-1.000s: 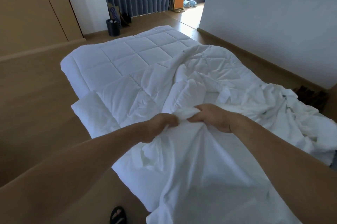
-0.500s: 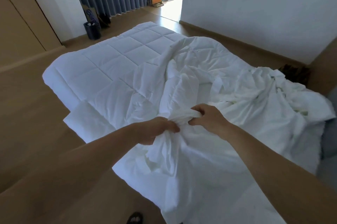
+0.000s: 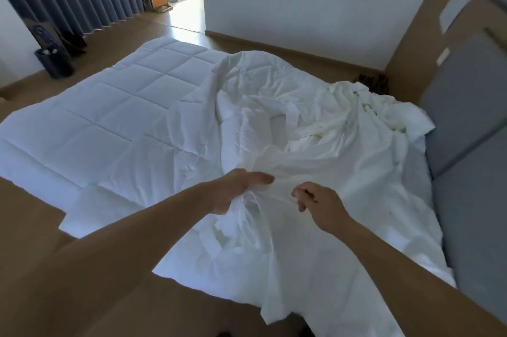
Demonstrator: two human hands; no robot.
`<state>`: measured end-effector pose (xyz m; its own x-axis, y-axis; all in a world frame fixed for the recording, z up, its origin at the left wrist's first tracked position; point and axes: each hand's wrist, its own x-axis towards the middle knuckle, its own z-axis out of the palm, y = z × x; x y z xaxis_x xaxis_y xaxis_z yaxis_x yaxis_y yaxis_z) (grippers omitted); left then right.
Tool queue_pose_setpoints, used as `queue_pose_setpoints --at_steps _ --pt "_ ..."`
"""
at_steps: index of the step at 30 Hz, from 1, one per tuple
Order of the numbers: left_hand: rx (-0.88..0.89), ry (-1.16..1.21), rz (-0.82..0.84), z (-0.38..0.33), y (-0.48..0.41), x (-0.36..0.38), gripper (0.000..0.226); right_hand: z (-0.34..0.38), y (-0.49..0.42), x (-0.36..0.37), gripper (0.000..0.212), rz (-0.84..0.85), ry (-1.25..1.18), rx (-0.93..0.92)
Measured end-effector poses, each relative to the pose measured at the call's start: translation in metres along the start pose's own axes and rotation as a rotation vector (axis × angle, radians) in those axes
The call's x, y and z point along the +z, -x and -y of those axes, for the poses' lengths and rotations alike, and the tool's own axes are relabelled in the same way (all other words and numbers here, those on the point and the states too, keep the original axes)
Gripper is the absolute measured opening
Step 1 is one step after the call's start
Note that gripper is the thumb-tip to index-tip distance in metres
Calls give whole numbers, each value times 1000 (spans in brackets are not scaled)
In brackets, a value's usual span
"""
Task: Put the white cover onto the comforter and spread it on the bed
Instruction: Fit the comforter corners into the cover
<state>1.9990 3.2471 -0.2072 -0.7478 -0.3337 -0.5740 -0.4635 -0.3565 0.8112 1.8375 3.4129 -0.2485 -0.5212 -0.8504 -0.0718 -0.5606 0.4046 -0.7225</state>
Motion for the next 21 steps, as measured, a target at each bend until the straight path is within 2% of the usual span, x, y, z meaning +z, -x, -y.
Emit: queue_pose_setpoints --at_steps 2,3,5,6,8,9,10,13,14,15,16,17,18,19,20,21 --pt "-45 -119 6 9 1 -4 77 21 -2 0 23 -56 -78 -11" --pt "-48 -116 17 13 2 -6 71 33 -3 0 19 -31 -36 -61" --pt "7 -49 47 16 3 -10 44 44 -5 -2 16 68 81 -151" --pt "35 0 45 15 6 -12 40 43 -5 -2 28 133 143 -146" --pt "62 68 63 12 12 -18 48 30 -4 0 59 231 267 -104" --pt "63 66 71 12 13 -20 54 22 -1 5 67 249 319 -89" --pt "55 29 61 12 14 -23 60 16 2 11 66 228 346 -82" --pt "10 -209 42 10 18 -23 56 14 2 23 29 46 382 -167" --pt "-8 -303 54 8 19 -23 51 16 0 21 23 -17 389 -219" --pt "-21 -390 61 7 19 -23 44 18 -3 18 28 -58 385 -285" --pt "-39 -465 76 4 20 -23 36 22 -8 12 46 -62 382 -350" --pt "-57 -522 102 0 20 -24 34 27 -12 7 74 -24 385 -399" --pt "-70 -569 151 -3 21 -24 41 34 -16 3 101 48 424 -439" --pt "-75 -613 204 -5 21 -22 52 42 -19 2 119 131 500 -481" --pt "-78 -635 250 -7 21 -20 57 51 -21 3 126 216 579 -531" --pt "-75 -650 283 -9 22 -18 51 56 -25 7 125 279 614 -574"
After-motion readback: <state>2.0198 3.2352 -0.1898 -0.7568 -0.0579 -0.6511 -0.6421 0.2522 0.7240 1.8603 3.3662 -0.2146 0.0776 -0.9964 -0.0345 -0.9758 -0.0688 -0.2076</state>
